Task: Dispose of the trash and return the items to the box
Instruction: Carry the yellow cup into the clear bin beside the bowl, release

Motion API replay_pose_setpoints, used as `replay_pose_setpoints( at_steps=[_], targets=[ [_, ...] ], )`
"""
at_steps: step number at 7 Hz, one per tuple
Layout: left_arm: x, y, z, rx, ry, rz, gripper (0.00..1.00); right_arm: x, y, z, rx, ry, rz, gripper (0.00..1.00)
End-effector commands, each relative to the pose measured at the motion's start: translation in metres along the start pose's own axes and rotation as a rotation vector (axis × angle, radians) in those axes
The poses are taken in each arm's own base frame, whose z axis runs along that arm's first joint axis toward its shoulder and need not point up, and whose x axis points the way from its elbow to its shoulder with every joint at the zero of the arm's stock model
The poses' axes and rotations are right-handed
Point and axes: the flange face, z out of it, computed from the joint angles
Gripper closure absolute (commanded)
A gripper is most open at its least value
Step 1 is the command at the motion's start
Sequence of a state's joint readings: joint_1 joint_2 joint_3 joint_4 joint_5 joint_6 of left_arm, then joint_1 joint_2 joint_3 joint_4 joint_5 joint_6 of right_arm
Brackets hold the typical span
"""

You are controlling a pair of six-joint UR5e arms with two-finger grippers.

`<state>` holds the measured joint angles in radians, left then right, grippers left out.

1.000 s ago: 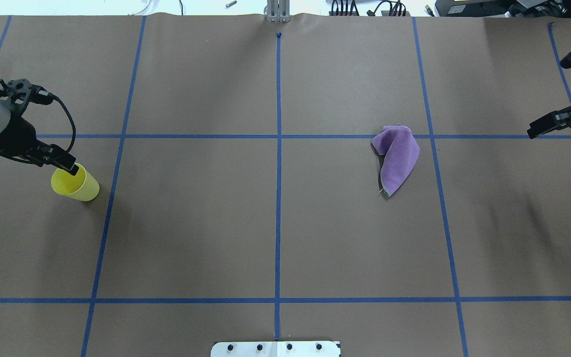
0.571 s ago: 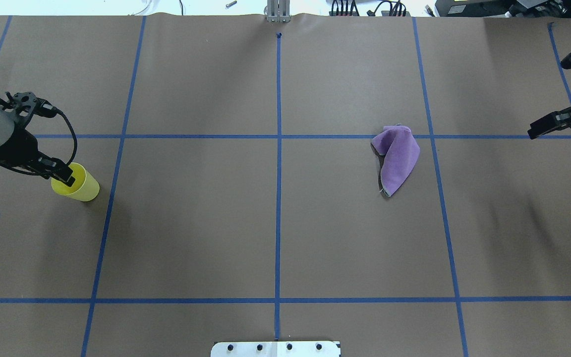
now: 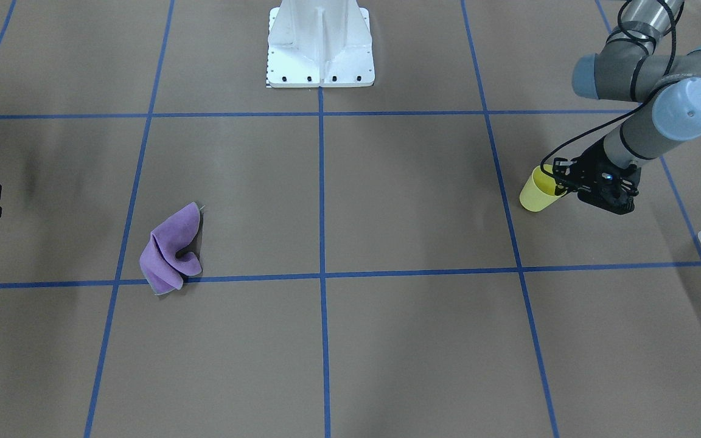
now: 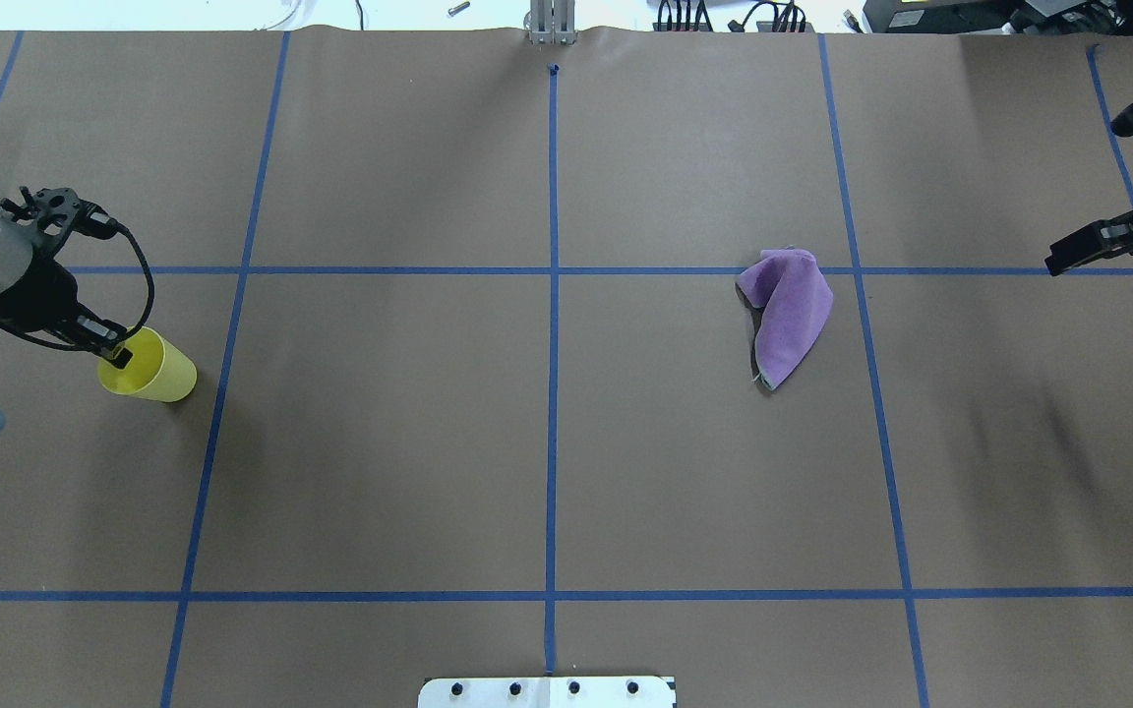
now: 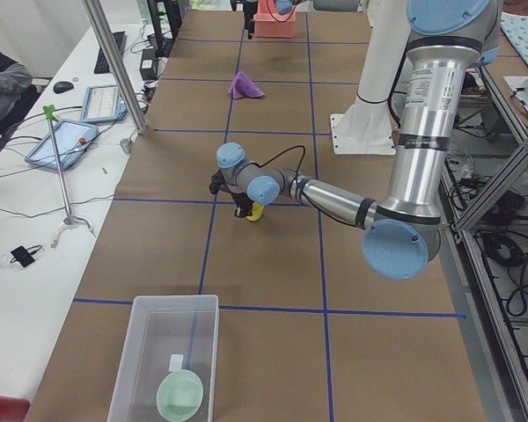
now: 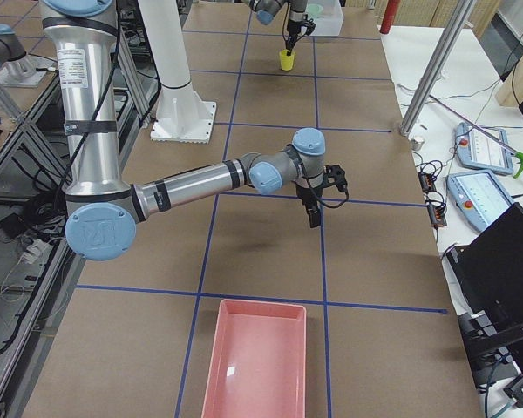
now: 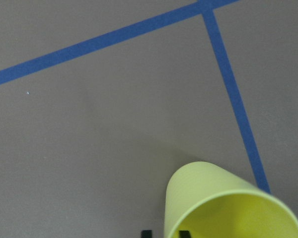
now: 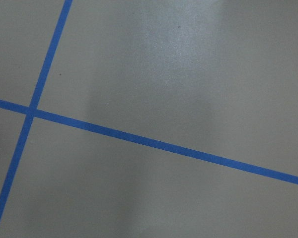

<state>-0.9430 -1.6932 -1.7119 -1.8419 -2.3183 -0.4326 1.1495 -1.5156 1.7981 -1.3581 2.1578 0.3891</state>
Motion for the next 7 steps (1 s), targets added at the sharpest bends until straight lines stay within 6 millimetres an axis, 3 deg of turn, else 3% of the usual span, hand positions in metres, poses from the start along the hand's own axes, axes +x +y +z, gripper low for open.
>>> replay_pose_setpoints(
  at_steps=[1,2,3,4,6,7],
  targets=[
    [-0.009,0.001,-0.044,0.041,0.062,-0.042,1.0,-0.003,0.0,0.0,0.0,-0.002,0.011,0.0],
    [-0.044,-0.002,-0.084,0.093,0.07,-0.107,1.0,-0.003,-0.001,0.0,0.001,-0.003,0.01,0.0],
    [-0.093,0.001,-0.126,0.143,0.035,-0.144,1.0,-0.005,-0.001,0.001,0.0,-0.003,0.008,0.0],
    [-0.151,0.013,-0.153,0.119,-0.019,-0.116,1.0,-0.007,-0.001,0.003,-0.003,-0.002,0.005,0.0],
    [-0.257,0.006,-0.197,0.063,-0.162,-0.015,1.0,-0.008,-0.001,0.004,-0.006,-0.005,0.003,0.0],
    [-0.31,-0.001,-0.198,0.034,-0.164,0.0,1.0,-0.009,-0.001,0.005,-0.006,-0.004,0.003,0.0]
  ],
)
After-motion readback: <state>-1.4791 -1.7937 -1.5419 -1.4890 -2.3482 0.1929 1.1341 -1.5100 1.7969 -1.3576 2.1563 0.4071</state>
